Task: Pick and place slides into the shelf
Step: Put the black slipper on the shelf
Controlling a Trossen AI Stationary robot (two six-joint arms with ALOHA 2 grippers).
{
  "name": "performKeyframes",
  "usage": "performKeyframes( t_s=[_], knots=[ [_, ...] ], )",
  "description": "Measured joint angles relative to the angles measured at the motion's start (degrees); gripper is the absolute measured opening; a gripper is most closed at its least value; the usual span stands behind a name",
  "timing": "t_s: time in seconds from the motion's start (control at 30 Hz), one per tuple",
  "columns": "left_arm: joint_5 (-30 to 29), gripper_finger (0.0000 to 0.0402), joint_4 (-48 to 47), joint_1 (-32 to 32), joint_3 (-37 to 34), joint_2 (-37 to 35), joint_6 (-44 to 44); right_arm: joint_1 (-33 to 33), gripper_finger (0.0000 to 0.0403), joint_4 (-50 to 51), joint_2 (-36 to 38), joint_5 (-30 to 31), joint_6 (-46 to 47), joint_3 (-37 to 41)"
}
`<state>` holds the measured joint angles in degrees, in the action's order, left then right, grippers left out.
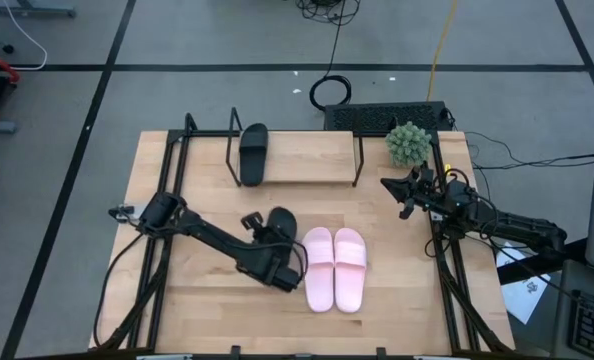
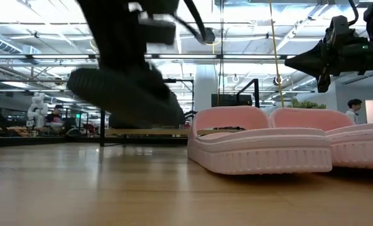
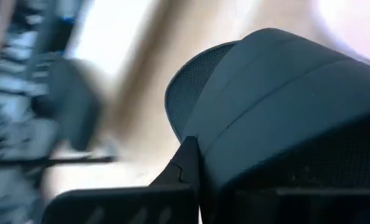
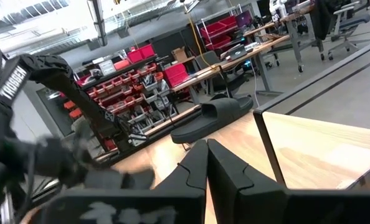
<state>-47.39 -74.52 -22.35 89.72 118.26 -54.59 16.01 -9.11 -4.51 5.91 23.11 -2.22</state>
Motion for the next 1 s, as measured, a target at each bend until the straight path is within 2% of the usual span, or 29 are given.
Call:
performKeyframes(
  t_s=[0.17, 0.33, 0.53, 0.67, 0.83, 0.9, 1.0],
  knots=[
    [-8.48, 0.0001, -15.64, 1.25, 10.54, -0.17, -13.91, 0.00, 0.0000, 0.05, -0.02, 0.00, 1.25, 0.00],
    [-17.31, 0.0001, -12.80, 7.58, 15.22, -2.75, -6.64, 0.00, 0.0000, 0.01, -0.02, 0.00, 3.16, 0.00],
    [-19.19, 0.0000, -11.75, 20.86, 15.75, -3.26, -2.01, 0.00, 0.0000, 0.11, -0.02, -0.02, 4.52, 0.00],
    [-18.54, 0.0000, 1.05, 27.66, 15.25, -3.24, 15.43, 0.00, 0.0000, 0.27, -0.04, 0.02, 4.50, 0.00],
    [-11.47, 0.0000, 24.48, 33.73, 11.79, -3.24, 43.83, 0.00, 0.0000, 0.27, -0.04, 0.20, 4.60, 0.00],
    [-7.58, 0.0000, 31.88, 35.50, 9.24, -3.24, 50.51, 0.00, 0.0000, 0.27, -0.04, 0.22, 4.68, 0.00],
    [-6.36, 0.0000, 34.29, 37.42, 6.38, -3.13, 55.60, 0.00, 0.0000, 0.27, -0.04, 0.22, 4.70, 0.00]
  ],
)
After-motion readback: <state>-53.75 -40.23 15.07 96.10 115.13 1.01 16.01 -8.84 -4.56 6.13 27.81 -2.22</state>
